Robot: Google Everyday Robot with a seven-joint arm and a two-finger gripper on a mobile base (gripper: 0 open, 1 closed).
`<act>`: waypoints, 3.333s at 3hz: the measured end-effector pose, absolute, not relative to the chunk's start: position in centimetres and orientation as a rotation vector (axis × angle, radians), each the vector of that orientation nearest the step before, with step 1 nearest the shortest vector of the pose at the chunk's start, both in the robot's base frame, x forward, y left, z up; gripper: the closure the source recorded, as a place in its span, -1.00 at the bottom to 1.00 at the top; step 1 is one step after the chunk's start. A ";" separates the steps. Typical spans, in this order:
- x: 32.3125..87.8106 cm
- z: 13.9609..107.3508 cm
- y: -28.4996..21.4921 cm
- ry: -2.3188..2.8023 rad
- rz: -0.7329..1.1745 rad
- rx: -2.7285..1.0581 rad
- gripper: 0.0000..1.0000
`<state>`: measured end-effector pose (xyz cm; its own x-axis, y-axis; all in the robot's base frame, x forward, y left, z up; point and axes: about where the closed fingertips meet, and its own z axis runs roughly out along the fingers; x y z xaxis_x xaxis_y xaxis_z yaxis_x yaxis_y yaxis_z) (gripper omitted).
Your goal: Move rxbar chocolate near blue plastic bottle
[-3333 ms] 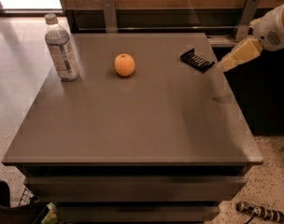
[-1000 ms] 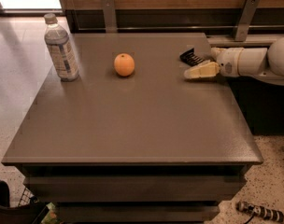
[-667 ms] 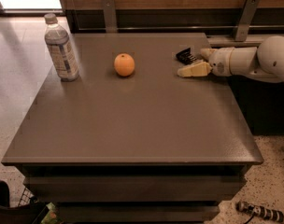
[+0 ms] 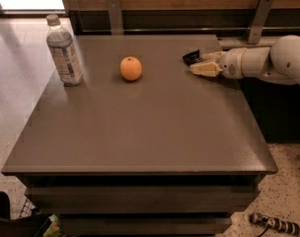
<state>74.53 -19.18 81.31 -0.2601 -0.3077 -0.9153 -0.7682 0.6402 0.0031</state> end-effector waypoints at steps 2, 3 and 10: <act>74.5 81.6 -19.1 1.840 0.566 -0.860 1.00; 74.6 85.1 -19.7 1.844 0.494 -0.932 1.00; 55.4 93.7 3.7 1.613 0.592 -1.280 1.00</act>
Offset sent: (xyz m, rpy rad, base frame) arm 0.0000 0.0001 0.0027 0.0000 0.0000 0.0001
